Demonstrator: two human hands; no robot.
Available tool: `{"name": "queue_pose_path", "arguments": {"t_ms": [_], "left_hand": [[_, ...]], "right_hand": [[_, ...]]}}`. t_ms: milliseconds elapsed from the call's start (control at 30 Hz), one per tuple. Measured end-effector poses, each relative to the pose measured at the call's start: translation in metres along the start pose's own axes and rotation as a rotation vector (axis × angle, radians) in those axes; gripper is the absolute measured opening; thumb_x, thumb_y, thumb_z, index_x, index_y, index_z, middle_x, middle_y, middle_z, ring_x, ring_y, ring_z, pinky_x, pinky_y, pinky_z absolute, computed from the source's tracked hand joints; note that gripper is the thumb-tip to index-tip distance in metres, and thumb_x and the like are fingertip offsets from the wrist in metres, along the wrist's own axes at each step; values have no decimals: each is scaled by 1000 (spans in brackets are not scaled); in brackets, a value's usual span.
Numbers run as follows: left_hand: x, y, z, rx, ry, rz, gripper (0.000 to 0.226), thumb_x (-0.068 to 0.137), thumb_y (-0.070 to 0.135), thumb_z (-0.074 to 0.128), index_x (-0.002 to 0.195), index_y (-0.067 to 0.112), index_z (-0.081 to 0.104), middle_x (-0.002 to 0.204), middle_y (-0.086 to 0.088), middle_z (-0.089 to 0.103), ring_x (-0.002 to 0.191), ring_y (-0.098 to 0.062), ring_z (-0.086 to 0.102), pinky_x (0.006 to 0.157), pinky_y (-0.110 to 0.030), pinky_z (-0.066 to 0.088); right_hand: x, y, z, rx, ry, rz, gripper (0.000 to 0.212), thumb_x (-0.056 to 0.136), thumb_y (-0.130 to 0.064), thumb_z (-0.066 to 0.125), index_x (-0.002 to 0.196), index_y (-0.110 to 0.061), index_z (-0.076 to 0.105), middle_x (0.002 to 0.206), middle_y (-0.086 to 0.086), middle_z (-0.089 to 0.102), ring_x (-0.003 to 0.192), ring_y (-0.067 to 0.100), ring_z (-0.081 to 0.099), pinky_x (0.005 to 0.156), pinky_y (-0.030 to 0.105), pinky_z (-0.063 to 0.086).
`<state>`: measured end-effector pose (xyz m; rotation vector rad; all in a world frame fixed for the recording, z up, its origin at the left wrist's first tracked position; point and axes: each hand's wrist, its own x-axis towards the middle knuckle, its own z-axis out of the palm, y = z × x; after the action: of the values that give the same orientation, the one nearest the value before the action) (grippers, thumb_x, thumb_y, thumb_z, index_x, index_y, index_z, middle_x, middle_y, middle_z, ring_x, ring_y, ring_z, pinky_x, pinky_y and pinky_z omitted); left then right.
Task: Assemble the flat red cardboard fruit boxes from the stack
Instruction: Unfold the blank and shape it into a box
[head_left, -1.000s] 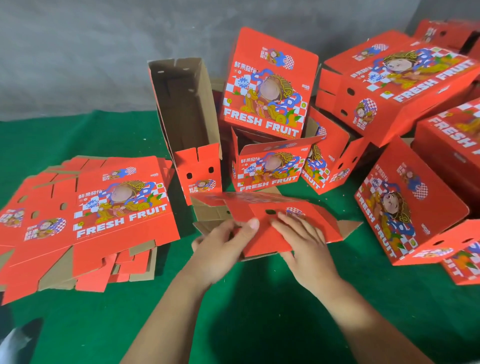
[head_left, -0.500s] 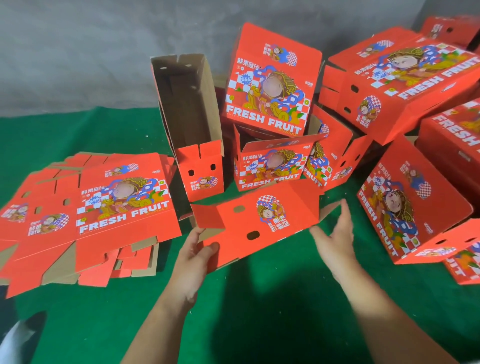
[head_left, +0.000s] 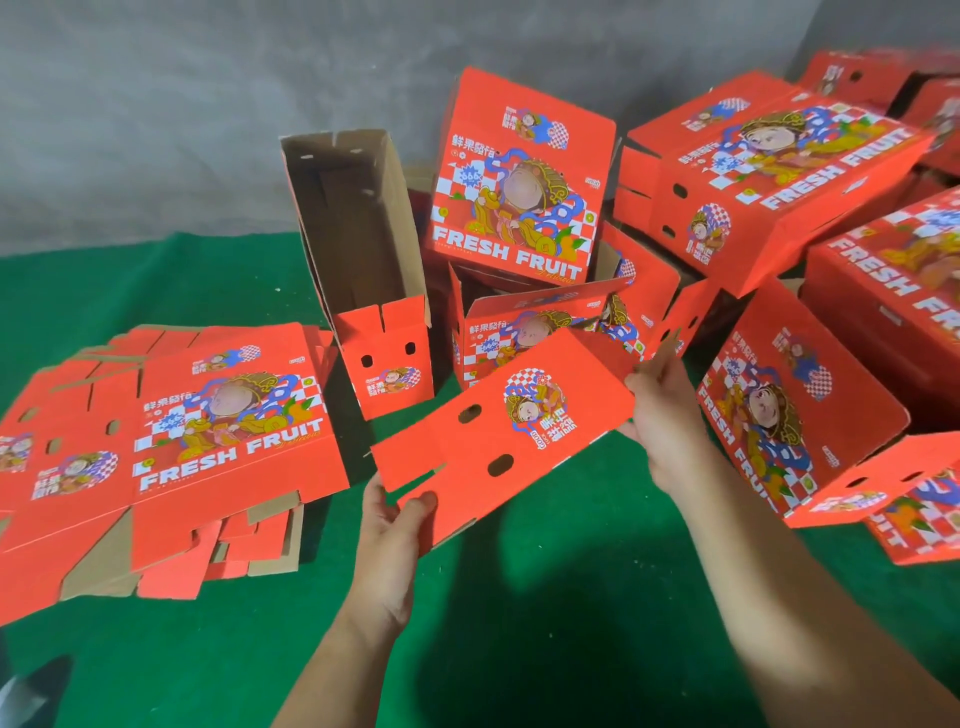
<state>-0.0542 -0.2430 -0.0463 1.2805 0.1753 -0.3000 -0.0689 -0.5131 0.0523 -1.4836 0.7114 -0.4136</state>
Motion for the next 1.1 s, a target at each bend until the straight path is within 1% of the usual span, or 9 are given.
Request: {"name": "queue_pose_path", "arguments": {"t_ms": [100,167,267,400,567,667,800,1000,1100], "left_hand": [[6,4,6,143,126,-3,58,97,13,67,144,31,39,108,-2,72,87,-8,70,74,-24,56],[7,10,11,347,215,-30,76,88,22,73,152,31,33,124,-7,61,108,-21,64,96,-43,54],[-4,26,27,494,216,9,79,79,41,65,153,40,37,160,-6,19,144,-22,32,121,-45,32],[-21,44,39,800,38,258,95,68,62,53,156,60,16,170,14,-19,158,-18,-17,127,-51,-10],[-35,60,31,971,-136,436,89,72,72,47,153,68,9,166,20,-30,143,-22,-50,110,-46,-38],[-33,56,34,1165,-221,707,91,86,56,61,162,49,12,173,14,-11,156,-24,-27,120,-52,-27],[-22,57,40,885,-201,659,75,100,9,64,159,37,26,170,-1,23,158,-14,16,125,-51,25],[-19,65,38,824,-242,807,63,100,-2,54,157,23,43,159,4,45,150,-13,39,122,-42,36],[-18,71,29,746,-285,801,55,101,-5,53,149,21,54,145,7,60,136,-13,55,113,-26,43]], "right_hand": [[-14,-19,6,-47,39,-152,58,101,-9,41,153,-33,36,119,0,71,107,27,71,97,53,58],[-31,-25,17,-45,72,-250,68,98,-3,44,160,-27,27,133,-4,64,108,1,67,98,37,56],[-61,-23,40,-18,126,-339,77,89,-4,42,163,-14,21,158,13,38,143,12,41,121,38,35],[-89,-12,60,-36,141,-398,94,76,-11,41,166,-17,14,156,14,24,140,-4,22,119,13,21],[-100,-2,72,-104,91,-425,107,71,-18,50,167,-28,3,159,2,17,149,22,26,124,46,28],[-109,7,81,-239,26,-476,108,74,-30,54,164,-40,-5,163,-9,10,148,20,20,123,46,23],[-114,23,91,-313,-94,-491,110,78,-41,60,161,-48,-11,164,-19,0,146,12,16,119,28,13],[-102,15,81,-272,-196,-556,108,81,-63,65,159,-55,-9,157,-27,2,153,5,8,121,25,12],[-91,7,73,-156,-318,-579,91,86,-62,63,157,-58,6,155,-21,17,150,15,27,125,41,28]]}}
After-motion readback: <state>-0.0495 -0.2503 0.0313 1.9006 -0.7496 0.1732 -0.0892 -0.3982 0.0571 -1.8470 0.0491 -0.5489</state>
